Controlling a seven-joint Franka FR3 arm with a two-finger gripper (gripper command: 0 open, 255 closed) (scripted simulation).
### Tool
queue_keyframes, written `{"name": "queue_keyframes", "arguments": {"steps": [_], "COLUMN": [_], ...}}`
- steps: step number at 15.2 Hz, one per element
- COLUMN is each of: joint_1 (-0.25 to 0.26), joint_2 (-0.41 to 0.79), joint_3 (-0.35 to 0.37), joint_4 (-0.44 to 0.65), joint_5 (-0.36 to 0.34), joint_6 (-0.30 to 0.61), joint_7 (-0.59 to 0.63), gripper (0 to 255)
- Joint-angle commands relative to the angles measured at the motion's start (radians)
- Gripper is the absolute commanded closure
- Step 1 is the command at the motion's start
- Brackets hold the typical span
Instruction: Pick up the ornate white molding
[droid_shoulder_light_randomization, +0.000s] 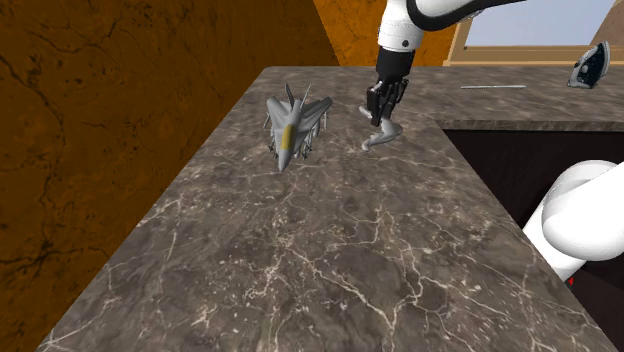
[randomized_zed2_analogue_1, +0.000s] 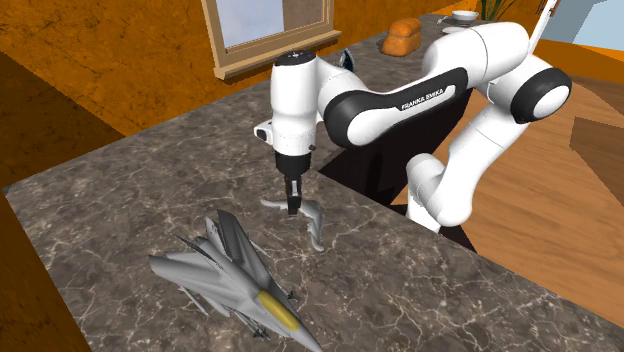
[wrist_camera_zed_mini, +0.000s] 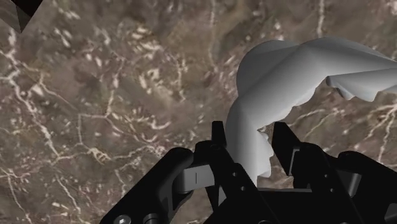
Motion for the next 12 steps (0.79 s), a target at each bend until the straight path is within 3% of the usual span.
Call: {"name": "queue_keyframes", "arguments": {"steps": [1,12], "joint_1": [-0.001,-0.004], "joint_2": [0.001,0.016], "joint_3": [-0.002,-0.006], "joint_4": [0.028,0.163], "joint_5": [-0.001,-0.006], "joint_6": [-0.027,-0.148], "joint_7": [0.0,0.003], "gripper": [255,255]}}
